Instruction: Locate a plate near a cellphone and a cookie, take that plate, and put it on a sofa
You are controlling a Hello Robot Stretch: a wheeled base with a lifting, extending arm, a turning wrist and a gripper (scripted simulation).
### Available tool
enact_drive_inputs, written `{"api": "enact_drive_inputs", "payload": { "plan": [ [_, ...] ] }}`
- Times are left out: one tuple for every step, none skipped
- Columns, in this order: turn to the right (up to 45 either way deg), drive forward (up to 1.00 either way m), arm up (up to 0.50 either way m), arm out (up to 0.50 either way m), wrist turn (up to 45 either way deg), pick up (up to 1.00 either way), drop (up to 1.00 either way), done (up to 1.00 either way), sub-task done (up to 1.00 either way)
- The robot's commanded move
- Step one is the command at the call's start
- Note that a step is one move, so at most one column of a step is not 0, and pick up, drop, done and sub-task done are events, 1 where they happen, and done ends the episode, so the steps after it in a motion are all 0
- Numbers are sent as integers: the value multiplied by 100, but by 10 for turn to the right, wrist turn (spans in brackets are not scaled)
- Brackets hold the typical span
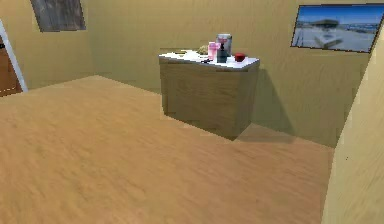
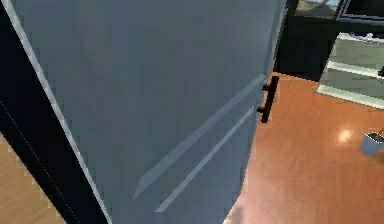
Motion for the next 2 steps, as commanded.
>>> {"api": "enact_drive_inputs", "payload": {
  "plan": [
    [180,0,0,0,0,0,0,0,0],
    [0,100,0,0,0,0,0,0,0]
  ]
}}
